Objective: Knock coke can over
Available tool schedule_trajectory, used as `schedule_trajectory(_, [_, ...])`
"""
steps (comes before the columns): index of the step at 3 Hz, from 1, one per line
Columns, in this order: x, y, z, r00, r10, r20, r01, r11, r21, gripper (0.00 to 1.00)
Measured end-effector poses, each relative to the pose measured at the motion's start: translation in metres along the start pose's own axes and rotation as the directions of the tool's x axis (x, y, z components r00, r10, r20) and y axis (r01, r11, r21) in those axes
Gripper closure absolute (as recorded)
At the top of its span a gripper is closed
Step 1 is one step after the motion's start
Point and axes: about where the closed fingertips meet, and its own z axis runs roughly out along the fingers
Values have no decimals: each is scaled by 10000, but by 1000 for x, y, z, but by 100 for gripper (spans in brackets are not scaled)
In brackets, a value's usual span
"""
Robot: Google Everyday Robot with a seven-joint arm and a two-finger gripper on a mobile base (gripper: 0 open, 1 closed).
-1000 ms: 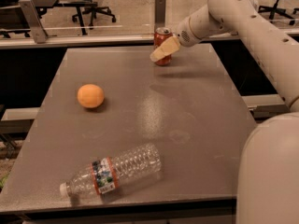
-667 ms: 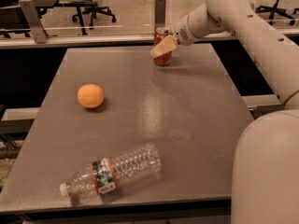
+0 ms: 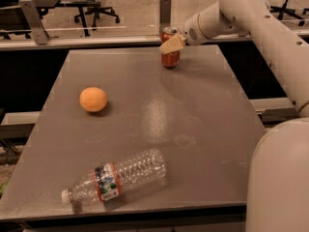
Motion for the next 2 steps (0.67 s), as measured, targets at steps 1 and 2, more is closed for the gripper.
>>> schedule_trajectory(1, [-5, 13, -23, 9994, -117, 326, 127, 9994, -311, 81])
schedule_trajectory(2, [-11, 23, -50, 9986, -526, -87, 521, 9976, -465, 100])
